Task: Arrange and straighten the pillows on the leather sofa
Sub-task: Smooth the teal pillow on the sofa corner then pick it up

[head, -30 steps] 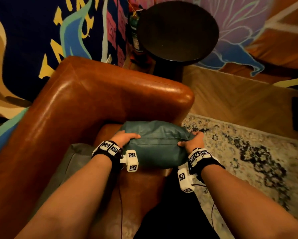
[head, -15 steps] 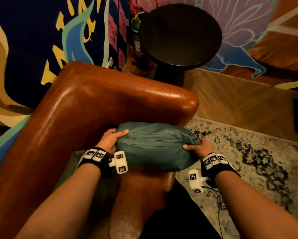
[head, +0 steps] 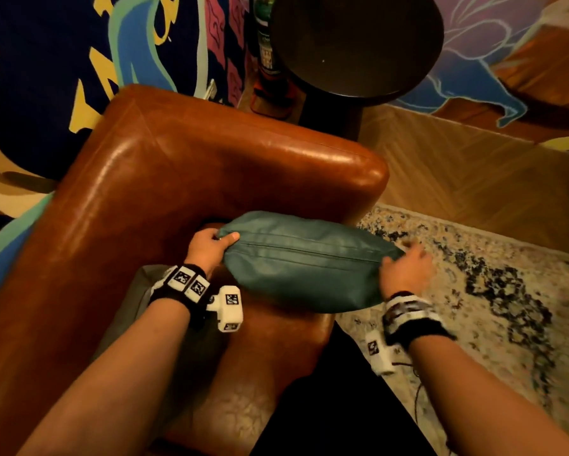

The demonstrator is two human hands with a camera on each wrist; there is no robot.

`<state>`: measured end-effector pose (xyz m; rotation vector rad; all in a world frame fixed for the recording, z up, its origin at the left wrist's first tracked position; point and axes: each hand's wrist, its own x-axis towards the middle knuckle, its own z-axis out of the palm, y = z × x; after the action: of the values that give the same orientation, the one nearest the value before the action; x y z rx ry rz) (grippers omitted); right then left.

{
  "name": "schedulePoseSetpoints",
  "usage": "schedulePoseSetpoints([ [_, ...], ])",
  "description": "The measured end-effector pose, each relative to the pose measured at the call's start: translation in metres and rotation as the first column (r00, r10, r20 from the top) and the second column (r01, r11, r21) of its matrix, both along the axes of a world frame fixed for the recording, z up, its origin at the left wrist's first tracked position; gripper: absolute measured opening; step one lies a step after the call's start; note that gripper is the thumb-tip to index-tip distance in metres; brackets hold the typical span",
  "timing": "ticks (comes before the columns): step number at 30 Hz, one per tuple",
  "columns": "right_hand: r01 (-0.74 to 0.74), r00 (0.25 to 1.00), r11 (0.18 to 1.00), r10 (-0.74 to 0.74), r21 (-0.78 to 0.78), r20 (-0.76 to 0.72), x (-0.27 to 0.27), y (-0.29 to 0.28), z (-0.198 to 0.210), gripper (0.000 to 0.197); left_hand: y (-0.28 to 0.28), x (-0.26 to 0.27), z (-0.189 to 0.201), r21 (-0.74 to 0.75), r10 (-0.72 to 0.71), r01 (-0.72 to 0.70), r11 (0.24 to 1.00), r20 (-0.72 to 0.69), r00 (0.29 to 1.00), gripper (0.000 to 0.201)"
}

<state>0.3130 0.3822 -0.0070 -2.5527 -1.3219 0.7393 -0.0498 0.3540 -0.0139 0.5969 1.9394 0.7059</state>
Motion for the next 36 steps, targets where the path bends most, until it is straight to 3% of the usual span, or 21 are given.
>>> schedulePoseSetpoints([
  [1, -0.18, 0.982, 0.97, 0.167, 0.166, 0.088, -0.031, -0.005, 0.006, 0.051, 0.001, 0.008, 0.001, 0.078, 0.005, -0.003, 0.997, -0.019, 1.0, 0.008],
  [2, -0.383, 0.923, 0.872, 0.369, 0.305, 0.106, -0.068, -0.012, 0.01, 0.054, 0.001, 0.016, 0.002, 0.138, 0.021, -0.02, 0.99, -0.004, 1.0, 0.011],
  [3, -0.57, 0.811, 0.739, 0.576, 0.36, 0.103, -0.104, -0.02, 0.004, 0.056, -0.001, 0.023, 0.001, 0.157, 0.054, -0.062, 0.986, 0.053, 0.997, 0.016],
  [5, -0.798, 0.571, 0.521, 0.814, 0.302, 0.105, -0.176, -0.034, 0.0, 0.06, -0.009, 0.03, -0.007, 0.148, 0.18, -0.207, 0.967, 0.174, 0.968, 0.02],
  [6, -0.848, 0.5, 0.467, 0.862, 0.25, 0.087, -0.203, -0.039, -0.005, 0.062, -0.014, 0.03, -0.015, 0.139, 0.249, -0.274, 0.952, 0.175, 0.953, 0.017],
  [8, -0.887, 0.445, 0.428, 0.893, 0.174, 0.071, -0.232, -0.04, -0.023, 0.062, -0.021, 0.023, -0.023, 0.153, 0.282, -0.296, 0.943, 0.108, 0.953, 0.009],
  [11, -0.885, 0.465, 0.458, 0.871, 0.081, 0.157, -0.21, -0.034, -0.058, 0.068, -0.026, 0.003, -0.021, 0.188, 0.183, -0.198, 0.962, 0.095, 0.979, 0.007],
  [13, -0.863, 0.499, 0.503, 0.837, 0.042, 0.224, -0.171, -0.031, -0.076, 0.069, -0.028, -0.013, -0.021, 0.141, 0.188, -0.205, 0.969, 0.121, 0.975, 0.005],
  [16, -0.752, 0.633, 0.659, 0.732, -0.023, 0.253, -0.103, -0.029, -0.089, 0.067, -0.032, -0.025, -0.029, 0.067, 0.196, -0.208, 0.976, 0.155, 0.968, 0.009],
  [19, -0.665, 0.703, 0.742, 0.66, -0.085, 0.265, -0.045, -0.026, -0.088, 0.064, -0.03, -0.017, -0.03, 0.043, 0.185, -0.197, 0.98, 0.191, 0.964, 0.005],
  [21, -0.51, 0.811, 0.848, 0.53, -0.146, 0.248, -0.018, -0.023, -0.084, 0.067, -0.027, -0.01, -0.024, 0.043, 0.187, -0.197, 0.98, 0.165, 0.968, 0.003],
  [23, -0.191, 0.963, 0.958, 0.225, -0.213, 0.15, 0.006, -0.018, -0.075, 0.073, -0.023, -0.009, -0.023, 0.049, 0.224, -0.228, 0.972, 0.071, 0.972, 0.006],
  [24, -0.059, 0.997, 0.972, 0.068, -0.225, 0.032, 0.018, -0.013, -0.071, 0.07, -0.021, -0.009, -0.021, 0.05, 0.251, -0.253, 0.966, 0.039, 0.967, 0.009],
  [25, 0.009, 0.995, 0.976, -0.032, -0.217, -0.1, 0.028, -0.008, -0.065, 0.062, -0.017, -0.009, -0.017, 0.058, 0.269, -0.27, 0.961, 0.022, 0.963, 0.012],
  [27, 0.048, 0.965, 0.995, -0.068, -0.086, -0.253, 0.042, -0.002, -0.048, 0.048, -0.013, -0.006, -0.004, 0.096, 0.238, -0.238, 0.966, 0.012, 0.971, 0.013],
  [31, 0.005, 0.973, 0.991, 0.025, 0.132, -0.23, 0.049, -0.004, -0.022, 0.044, -0.013, -0.009, 0.027, 0.174, 0.09, -0.099, 0.98, 0.056, 0.994, 0.012],
  [36, 0.14, 0.937, 0.988, -0.153, -0.064, -0.315, 0.029, -0.019, -0.026, 0.061, -0.024, -0.016, 0.006, 0.033, 0.109, -0.109, 0.993, 0.011, 0.994, 0.019],
])
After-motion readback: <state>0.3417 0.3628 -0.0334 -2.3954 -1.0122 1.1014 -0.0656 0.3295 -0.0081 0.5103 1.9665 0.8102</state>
